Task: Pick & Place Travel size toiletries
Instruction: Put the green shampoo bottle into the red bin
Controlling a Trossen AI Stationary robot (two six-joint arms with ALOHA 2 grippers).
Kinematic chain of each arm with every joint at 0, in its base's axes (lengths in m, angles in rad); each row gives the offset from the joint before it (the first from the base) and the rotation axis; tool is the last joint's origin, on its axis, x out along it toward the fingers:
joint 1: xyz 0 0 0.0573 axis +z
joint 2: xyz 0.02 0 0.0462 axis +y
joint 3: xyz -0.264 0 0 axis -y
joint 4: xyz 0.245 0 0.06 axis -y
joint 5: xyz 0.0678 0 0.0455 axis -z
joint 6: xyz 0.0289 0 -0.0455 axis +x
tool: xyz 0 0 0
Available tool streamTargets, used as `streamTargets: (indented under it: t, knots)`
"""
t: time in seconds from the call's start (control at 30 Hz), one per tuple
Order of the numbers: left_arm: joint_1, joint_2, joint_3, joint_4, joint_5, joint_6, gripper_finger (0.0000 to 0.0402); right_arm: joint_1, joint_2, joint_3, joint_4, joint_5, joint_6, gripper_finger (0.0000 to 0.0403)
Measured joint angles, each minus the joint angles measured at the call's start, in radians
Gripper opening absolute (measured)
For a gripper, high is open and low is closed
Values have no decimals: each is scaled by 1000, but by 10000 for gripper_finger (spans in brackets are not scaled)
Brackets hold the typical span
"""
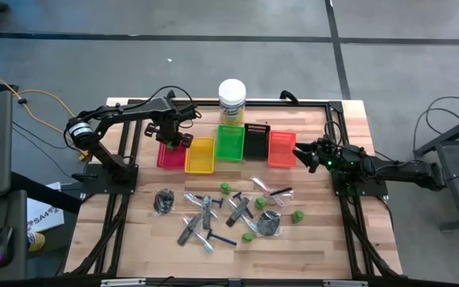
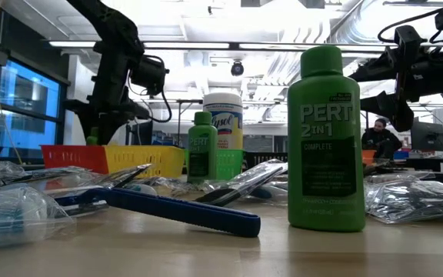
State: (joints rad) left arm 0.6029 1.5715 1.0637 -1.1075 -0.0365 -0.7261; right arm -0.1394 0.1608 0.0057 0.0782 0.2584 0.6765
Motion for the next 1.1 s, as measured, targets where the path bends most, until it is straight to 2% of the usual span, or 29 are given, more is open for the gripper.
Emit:
streamTargets:
  t: [0.4,0.73,0.87,1.1]
  knots:
    - [41,0,0,7,-6,30,116,0,0,0,0,0,0,266]
    - [60,1,-2,8,1,50,192,0,0,0,0,0,0,266]
    - [58,1,5,-5,1,50,199,0,0,0,0,0,0,266]
    - [58,-11,89,-89,-23,64,199,0,0,0,0,0,0,266]
